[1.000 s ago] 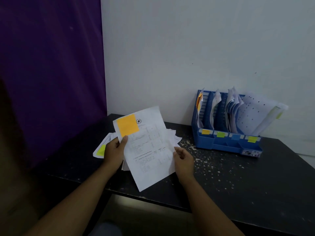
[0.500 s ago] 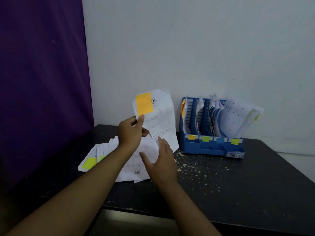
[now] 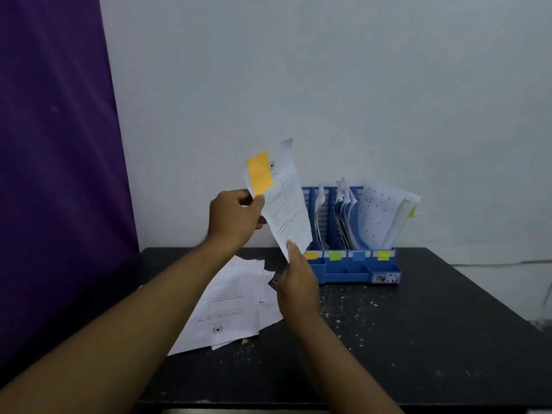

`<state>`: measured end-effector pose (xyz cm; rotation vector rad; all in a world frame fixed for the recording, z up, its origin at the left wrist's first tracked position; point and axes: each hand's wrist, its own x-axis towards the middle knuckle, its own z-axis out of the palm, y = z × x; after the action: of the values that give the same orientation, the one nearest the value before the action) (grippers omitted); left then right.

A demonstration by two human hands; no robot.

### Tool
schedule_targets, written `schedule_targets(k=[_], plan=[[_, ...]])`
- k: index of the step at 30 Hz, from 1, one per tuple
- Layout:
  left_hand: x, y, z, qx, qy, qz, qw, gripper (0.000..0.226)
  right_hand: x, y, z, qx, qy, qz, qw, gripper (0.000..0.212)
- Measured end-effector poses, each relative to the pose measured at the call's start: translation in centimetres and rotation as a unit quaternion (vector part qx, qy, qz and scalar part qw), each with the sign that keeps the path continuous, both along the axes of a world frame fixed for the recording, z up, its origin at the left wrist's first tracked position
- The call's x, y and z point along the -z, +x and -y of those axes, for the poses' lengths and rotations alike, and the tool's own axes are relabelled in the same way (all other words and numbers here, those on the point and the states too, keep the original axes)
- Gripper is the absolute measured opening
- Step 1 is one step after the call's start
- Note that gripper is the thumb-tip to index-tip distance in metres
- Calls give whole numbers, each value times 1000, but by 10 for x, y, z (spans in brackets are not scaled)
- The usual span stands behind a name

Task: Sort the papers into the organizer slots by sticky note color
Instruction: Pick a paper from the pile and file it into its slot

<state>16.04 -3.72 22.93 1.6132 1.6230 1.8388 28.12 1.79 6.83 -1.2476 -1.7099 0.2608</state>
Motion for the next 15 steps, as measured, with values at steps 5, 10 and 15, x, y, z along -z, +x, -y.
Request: schedule_targets(k=[5,10,15], plan=[[-9,13,-15,-4,2,-12,1000,19,-18,6,-15,-3,-31,-1,1000,75],[-14,21,-38,-5,3,-19,1000,19,-27,11,-38,-5,-37,-9,999,62],[-13,25,-67,-18,-1,-26,1000,21,-30,13,-70,-27,-54,-22,998,55]])
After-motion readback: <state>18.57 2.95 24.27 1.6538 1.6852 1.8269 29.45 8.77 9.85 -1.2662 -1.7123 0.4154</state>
